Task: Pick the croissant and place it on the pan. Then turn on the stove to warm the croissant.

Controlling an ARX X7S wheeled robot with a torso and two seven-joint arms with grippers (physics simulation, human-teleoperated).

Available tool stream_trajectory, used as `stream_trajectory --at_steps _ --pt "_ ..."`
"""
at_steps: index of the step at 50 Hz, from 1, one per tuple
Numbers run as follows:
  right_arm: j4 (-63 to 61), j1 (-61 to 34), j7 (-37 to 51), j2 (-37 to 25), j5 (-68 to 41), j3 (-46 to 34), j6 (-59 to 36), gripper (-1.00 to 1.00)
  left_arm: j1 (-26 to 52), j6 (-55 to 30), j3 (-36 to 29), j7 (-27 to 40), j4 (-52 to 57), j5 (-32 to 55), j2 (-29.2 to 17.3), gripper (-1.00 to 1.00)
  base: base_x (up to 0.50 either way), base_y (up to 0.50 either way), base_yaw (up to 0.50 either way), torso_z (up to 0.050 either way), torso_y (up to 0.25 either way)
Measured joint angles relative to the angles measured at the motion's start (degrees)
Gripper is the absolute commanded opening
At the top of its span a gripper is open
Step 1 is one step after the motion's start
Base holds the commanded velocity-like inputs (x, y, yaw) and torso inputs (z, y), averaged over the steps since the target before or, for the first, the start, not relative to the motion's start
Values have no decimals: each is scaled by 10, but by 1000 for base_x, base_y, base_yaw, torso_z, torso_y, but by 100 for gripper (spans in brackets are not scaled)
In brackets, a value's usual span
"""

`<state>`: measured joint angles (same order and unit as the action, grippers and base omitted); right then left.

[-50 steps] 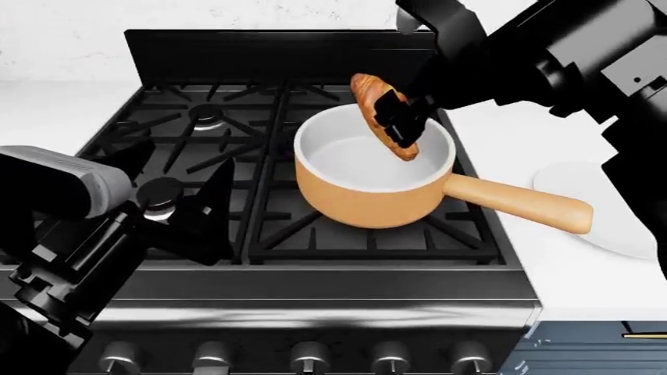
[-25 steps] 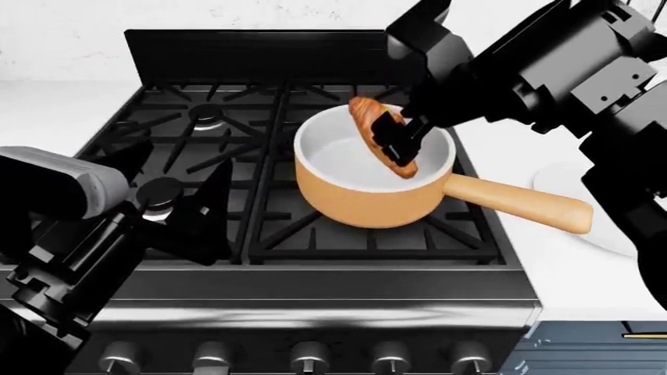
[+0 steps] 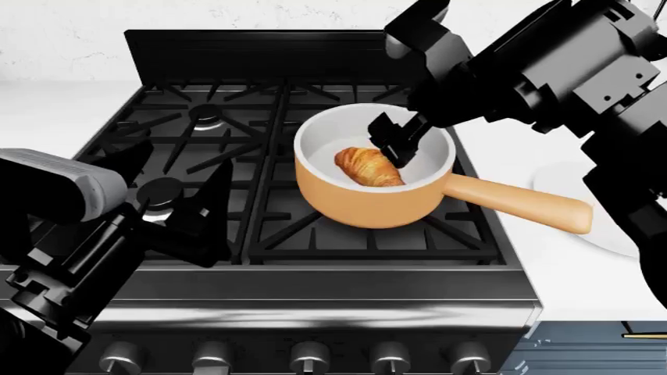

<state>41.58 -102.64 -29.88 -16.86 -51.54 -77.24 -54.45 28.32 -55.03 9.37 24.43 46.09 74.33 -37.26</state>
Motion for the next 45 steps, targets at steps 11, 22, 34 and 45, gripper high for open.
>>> stream_trajectory --at_steps 11,22,34,45 --pt "-63 -8 36 -30 -24 25 -21 100 3 0 -2 7 4 7 -2 100 0 0 0 0 0" --pt "-183 -12 109 -83 -80 70 -68 100 8 1 5 22 17 33 -10 100 0 0 0 0 0" --pt "-329 2 244 -150 -176 142 -122 100 12 1 10 48 36 65 -21 100 0 0 0 0 0" --pt "-466 32 415 -218 -321 218 -149 100 11 5 14 60 51 83 -27 100 0 0 0 0 0"
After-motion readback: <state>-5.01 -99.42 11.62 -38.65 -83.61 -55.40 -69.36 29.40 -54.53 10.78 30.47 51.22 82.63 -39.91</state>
